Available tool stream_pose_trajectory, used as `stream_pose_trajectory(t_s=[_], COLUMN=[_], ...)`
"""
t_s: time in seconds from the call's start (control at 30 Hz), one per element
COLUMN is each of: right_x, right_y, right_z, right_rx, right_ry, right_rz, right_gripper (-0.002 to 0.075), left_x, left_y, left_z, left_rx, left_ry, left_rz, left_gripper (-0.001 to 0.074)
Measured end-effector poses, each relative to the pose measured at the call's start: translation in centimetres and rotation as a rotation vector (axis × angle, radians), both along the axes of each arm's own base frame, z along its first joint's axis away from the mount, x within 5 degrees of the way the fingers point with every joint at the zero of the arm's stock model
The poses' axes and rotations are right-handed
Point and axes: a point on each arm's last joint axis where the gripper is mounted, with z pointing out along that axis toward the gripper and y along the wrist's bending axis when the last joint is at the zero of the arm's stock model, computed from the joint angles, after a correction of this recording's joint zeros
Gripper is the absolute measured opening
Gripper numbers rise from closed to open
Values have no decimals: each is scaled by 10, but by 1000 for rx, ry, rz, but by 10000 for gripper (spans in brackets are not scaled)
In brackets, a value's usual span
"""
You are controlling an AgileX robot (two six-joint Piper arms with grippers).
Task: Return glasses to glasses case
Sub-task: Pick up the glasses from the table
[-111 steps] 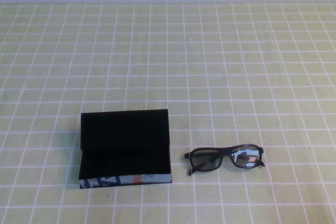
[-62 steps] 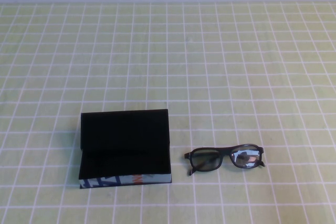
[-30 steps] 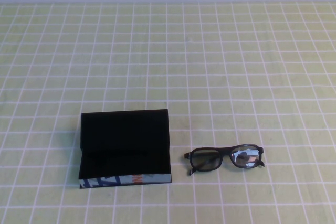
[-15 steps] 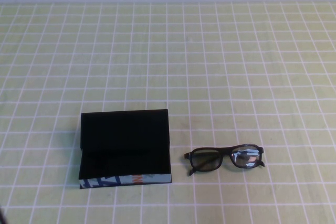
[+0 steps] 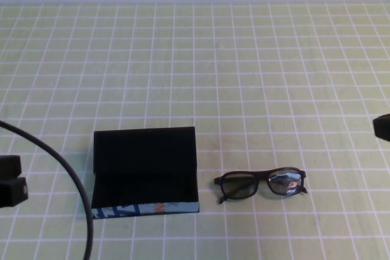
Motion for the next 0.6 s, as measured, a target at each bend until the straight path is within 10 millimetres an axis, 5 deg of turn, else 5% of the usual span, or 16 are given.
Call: stream_pose_trajectory(t_s=[0.4,0.6], right_x=[67,86], right_y=[72,112], right_z=[-21,-53], right_rx=[-535,-750], right_ry=[23,-42], right_rz=[676,833], right_gripper=[0,179], left_x=[2,2], left_y=[-7,-7], left_z=[3,3], left_rx=[-115,-117], left_ry=[-7,-7], left_rz=[-3,-3], left_gripper=[-3,-3])
